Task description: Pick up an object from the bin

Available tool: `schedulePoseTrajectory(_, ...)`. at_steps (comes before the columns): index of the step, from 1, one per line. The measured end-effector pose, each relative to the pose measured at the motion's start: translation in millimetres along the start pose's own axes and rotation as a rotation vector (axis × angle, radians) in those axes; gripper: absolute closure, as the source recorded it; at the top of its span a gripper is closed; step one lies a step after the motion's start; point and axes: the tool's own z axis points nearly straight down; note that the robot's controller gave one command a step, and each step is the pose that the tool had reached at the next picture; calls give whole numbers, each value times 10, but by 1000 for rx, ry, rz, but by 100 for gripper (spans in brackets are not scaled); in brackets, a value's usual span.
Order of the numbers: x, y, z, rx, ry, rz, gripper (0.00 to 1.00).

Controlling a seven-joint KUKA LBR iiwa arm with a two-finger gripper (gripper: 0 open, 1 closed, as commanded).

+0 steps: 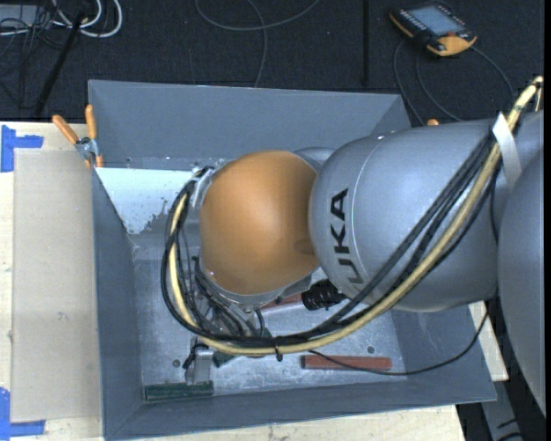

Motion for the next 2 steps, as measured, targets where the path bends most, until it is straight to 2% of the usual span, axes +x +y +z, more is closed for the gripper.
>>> schedulePoseTrajectory(1,-22,-12,-37,-2,-8,4,0)
schedulePoseTrajectory(2,-198,-567,578,-3,-12,-47,0)
